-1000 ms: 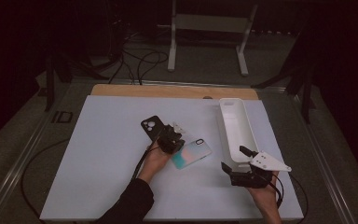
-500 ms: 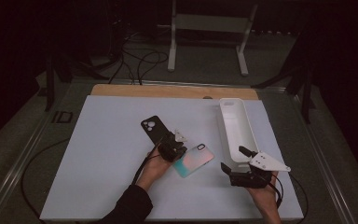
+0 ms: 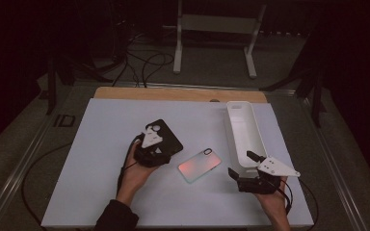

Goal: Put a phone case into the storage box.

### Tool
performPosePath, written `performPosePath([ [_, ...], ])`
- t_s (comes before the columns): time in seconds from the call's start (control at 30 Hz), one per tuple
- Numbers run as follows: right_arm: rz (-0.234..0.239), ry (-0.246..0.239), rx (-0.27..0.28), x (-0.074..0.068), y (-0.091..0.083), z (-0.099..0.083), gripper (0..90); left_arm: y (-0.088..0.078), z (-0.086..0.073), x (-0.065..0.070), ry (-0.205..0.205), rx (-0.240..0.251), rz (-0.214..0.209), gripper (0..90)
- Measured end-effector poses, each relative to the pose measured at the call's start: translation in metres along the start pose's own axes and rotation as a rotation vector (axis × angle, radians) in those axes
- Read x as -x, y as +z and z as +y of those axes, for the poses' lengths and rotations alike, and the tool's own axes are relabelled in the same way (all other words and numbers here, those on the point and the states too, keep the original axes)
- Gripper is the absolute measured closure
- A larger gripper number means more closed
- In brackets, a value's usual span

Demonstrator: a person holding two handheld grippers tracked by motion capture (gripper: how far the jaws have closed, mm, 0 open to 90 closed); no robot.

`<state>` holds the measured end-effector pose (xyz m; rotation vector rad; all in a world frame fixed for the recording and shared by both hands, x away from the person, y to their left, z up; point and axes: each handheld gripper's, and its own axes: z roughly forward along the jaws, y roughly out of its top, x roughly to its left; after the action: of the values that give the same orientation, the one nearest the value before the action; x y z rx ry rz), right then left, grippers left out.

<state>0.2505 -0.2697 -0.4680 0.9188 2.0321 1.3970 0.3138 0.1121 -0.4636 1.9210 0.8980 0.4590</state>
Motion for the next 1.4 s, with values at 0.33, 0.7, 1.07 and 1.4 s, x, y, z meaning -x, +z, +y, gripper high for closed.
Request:
performPosePath([
  [0.33, 0.020, 0.023, 0.020, 0.003, 0.001, 0.002, 8.8, -0.075, -0.034, -0.023, -0.011, 0.071, 0.111, 12.3],
  [0.7, 0.026, 0.041, 0.043, 0.006, 0.002, 0.003, 8.8, -0.109, -0.064, -0.035, -0.034, 0.100, 0.166, 0.2],
  [1.07, 0.022, 0.037, 0.039, 0.005, 0.001, -0.002, 8.8, -0.118, -0.085, -0.045, -0.041, 0.105, 0.196, 0.1],
  [1.4, 0.022, 0.025, 0.027, 0.004, 0.004, -0.003, 8.8, -0.112, -0.085, -0.047, -0.072, 0.067, 0.193, 0.1],
])
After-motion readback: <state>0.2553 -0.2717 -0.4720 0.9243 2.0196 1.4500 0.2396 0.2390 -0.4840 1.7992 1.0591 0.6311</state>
